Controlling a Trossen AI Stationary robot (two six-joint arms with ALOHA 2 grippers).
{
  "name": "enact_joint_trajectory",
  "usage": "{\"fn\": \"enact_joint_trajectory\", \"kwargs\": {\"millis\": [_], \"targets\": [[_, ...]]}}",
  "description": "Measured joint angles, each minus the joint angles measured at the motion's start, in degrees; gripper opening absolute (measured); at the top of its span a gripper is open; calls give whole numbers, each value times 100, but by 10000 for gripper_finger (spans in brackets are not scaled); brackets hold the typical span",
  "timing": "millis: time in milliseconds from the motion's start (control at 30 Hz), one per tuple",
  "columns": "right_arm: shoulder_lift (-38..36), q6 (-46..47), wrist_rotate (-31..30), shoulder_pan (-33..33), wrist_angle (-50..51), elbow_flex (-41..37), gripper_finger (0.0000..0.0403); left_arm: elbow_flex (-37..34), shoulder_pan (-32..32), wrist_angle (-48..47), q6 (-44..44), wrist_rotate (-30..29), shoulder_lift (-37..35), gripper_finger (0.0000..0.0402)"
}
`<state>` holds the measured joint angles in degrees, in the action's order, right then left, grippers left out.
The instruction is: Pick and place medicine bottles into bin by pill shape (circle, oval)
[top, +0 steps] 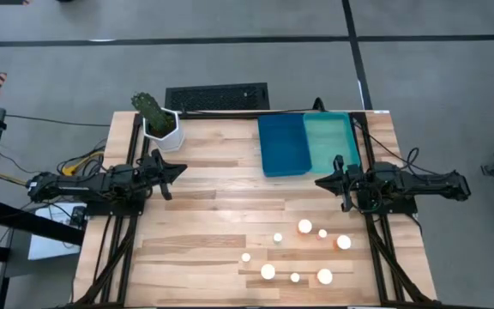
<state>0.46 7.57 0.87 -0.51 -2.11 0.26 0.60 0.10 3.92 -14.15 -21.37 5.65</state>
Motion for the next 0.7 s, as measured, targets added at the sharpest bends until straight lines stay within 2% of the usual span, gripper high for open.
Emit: {"fn": "enact_joint_trajectory", "kwargs": {"millis": [700], "targets": [[-1,0,1,2,0,-1,44,2,0,0,-173,12,-1,0]]}}
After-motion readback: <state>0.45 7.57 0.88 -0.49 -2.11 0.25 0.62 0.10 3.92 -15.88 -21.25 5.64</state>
